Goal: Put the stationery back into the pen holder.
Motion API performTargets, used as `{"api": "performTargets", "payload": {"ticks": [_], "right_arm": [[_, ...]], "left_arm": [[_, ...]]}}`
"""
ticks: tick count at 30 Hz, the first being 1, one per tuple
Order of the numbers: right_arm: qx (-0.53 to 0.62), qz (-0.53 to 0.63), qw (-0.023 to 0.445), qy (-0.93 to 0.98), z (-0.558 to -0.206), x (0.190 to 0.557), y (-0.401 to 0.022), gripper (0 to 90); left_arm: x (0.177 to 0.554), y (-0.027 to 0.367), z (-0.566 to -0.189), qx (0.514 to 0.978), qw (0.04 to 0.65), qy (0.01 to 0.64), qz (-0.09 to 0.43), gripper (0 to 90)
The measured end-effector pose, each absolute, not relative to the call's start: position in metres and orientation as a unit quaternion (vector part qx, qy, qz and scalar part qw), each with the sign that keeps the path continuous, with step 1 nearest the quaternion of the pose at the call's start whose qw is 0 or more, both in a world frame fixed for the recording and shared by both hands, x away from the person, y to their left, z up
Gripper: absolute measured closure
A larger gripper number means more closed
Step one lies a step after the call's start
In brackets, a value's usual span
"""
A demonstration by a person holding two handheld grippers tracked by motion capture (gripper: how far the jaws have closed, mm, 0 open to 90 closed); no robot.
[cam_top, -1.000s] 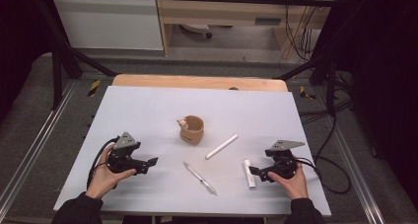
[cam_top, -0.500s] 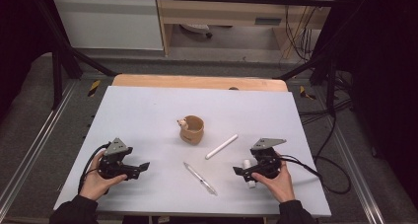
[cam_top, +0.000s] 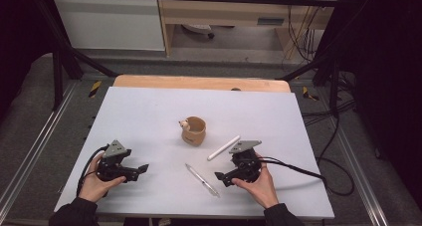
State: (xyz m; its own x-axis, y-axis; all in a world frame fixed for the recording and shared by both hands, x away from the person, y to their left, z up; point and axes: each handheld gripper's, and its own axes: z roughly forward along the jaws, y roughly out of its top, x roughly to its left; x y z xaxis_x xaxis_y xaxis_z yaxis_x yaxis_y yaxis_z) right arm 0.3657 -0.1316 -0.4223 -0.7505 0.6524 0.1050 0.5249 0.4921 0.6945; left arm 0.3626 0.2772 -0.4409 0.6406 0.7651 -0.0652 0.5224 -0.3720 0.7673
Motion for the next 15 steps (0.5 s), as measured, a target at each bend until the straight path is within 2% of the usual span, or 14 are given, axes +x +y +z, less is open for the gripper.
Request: {"api": "performTargets", "payload": {"ticks": [8, 15], "right_arm": [[0.340, 0.356, 0.085, 0.866, -0.421, 0.367, -0.108, 4.1], [0.333, 0.333, 0.079, 0.879, -0.415, 0.368, -0.083, 11.1]], "left_arm": [[0.363, 0.277, -0.440, 0.812, 0.400, 0.397, 0.153, 8.9], [0.362, 0.276, -0.441, 0.814, 0.398, 0.394, 0.154, 8.9]]}}
